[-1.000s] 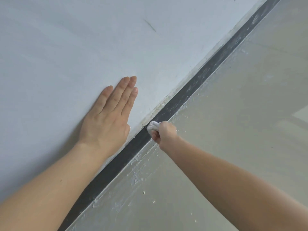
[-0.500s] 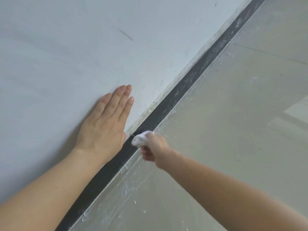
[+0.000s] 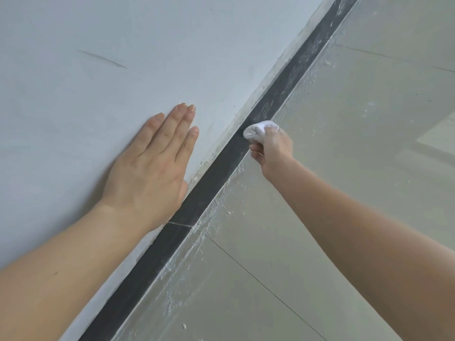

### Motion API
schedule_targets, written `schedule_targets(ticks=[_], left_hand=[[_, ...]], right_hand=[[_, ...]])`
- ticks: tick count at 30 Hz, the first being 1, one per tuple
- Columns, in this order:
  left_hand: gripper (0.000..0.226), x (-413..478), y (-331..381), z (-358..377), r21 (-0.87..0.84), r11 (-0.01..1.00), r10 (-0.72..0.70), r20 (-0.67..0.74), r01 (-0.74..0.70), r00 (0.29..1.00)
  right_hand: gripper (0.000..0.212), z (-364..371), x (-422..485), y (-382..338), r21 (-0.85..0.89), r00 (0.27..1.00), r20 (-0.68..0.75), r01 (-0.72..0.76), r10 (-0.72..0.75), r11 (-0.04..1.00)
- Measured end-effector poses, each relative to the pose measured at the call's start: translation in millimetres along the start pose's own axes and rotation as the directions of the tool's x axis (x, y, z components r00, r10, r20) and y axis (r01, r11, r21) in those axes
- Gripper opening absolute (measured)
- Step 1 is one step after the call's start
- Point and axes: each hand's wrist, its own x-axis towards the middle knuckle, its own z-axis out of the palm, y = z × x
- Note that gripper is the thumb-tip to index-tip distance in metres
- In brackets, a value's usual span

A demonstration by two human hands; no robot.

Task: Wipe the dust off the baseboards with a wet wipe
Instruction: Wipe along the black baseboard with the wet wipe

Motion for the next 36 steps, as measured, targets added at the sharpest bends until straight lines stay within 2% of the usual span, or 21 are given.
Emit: schedule_targets(ticks=[2, 4, 6, 8, 10, 11, 13, 14, 16, 17, 18, 19, 20, 23, 26, 28, 30, 32, 33, 34, 36], left_hand=[[0.067, 17, 0, 0, 0.005, 1.000, 0.007, 0.005, -0.007, 1.000], [0.066, 26, 1, -1, 0.021, 0.999, 0.026, 0.007, -0.026, 1.000], [0.069, 29, 1, -7, 0.021, 0.999, 0.039, 0.072, -0.041, 0.997], [0.072, 27, -1, -14, 0.064, 0.995, 0.069, 0.133, -0.078, 0.989], [0.071, 24, -5, -18, 0.105, 0.985, 0.121, 0.165, -0.140, 0.979], [0.070, 23, -7, -18, 0.094, 0.984, 0.136, 0.170, -0.154, 0.976], [0.070, 31, -11, -22, 0.016, 0.994, 0.108, 0.122, -0.111, 0.987], [0.068, 35, -13, -24, -0.046, 0.996, 0.082, 0.108, -0.078, 0.991], [0.066, 42, -19, -24, -0.145, 0.985, 0.108, 0.061, -0.099, 0.992], [0.067, 45, -22, -24, -0.171, 0.979, 0.119, 0.028, -0.113, 0.992], [0.067, 47, -25, -24, -0.184, 0.975, 0.127, -0.002, -0.125, 0.992], [0.067, 50, -26, -25, -0.196, 0.972, 0.129, -0.010, -0.128, 0.992], [0.067, 51, -27, -26, -0.215, 0.970, 0.119, -0.005, -0.117, 0.993], [0.067, 54, -26, -25, -0.218, 0.970, 0.113, 0.003, -0.110, 0.994], [0.066, 55, -26, -19, -0.169, 0.976, 0.133, -0.031, -0.136, 0.991], [0.064, 54, -27, -15, -0.123, 0.980, 0.154, -0.047, -0.159, 0.987], [0.062, 54, -28, -13, -0.090, 0.978, 0.184, -0.051, -0.188, 0.982], [0.060, 55, -30, -13, -0.073, 0.974, 0.213, -0.052, -0.217, 0.976], [0.060, 55, -30, -12, -0.070, 0.971, 0.224, -0.060, -0.228, 0.973], [0.059, 55, -30, -12, -0.070, 0.969, 0.232, -0.073, -0.237, 0.970], [0.057, 54, -30, -11, -0.082, 0.967, 0.233, -0.095, -0.241, 0.968]], right_hand=[[0.028, -13, -5, 5, -0.065, 0.999, -0.038, 0.000, -0.002, 0.998], [0.027, -16, -23, 25, -0.186, 0.997, 0.043, -0.059, 0.068, 0.981], [0.027, -11, -52, 43, -0.332, 0.955, 0.165, -0.181, 0.246, 0.926], [0.023, -3, -70, 50, -0.435, 0.867, 0.228, -0.316, 0.443, 0.843], [0.018, 9, -63, 45, -0.567, 0.843, 0.251, -0.270, 0.476, 0.778], [0.020, 16, -52, 39, -0.676, 0.850, 0.271, -0.167, 0.452, 0.718], [0.029, 27, -33, 20, -0.885, 0.903, 0.217, 0.021, 0.372, 0.465], [0.028, 27, -22, 11, -0.921, 0.918, 0.179, 0.030, 0.354, 0.388], [0.019, 21, 2, -5, -0.921, 0.954, 0.139, 0.025, 0.268, 0.388], [0.015, 14, 12, -14, -0.840, 0.977, 0.054, -0.067, 0.206, 0.538], [0.014, 8, 21, -26, -0.662, 0.989, -0.023, -0.127, 0.149, 0.739], [0.016, 2, 27, -32, -0.447, 0.992, -0.088, -0.121, 0.090, 0.886], [0.017, -5, 28, -36, -0.287, 0.993, -0.119, -0.048, 0.014, 0.957], [0.017, -13, 3, -25, -0.282, 0.988, -0.101, 0.083, -0.115, 0.956], [0.019, -11, -42, 25, -0.360, 0.994, 0.096, -0.021, 0.060, 0.933], [0.021, -6, -76, 60, -0.484, 0.930, 0.251, -0.121, 0.270, 0.867], [0.019, 3, -96, 82, -0.587, 0.797, 0.368, -0.200, 0.479, 0.785], [0.016, 14, -100, 86, -0.659, 0.727, 0.416, -0.173, 0.547, 0.732], [0.017, 19, -92, 86, -0.687, 0.721, 0.408, -0.162, 0.560, 0.709], [0.022, 25, -82, 76, -0.779, 0.752, 0.347, -0.102, 0.560, 0.618], [0.021, 30, -59, 44, -0.936, 0.877, 0.291, 0.178, 0.381, 0.305]])
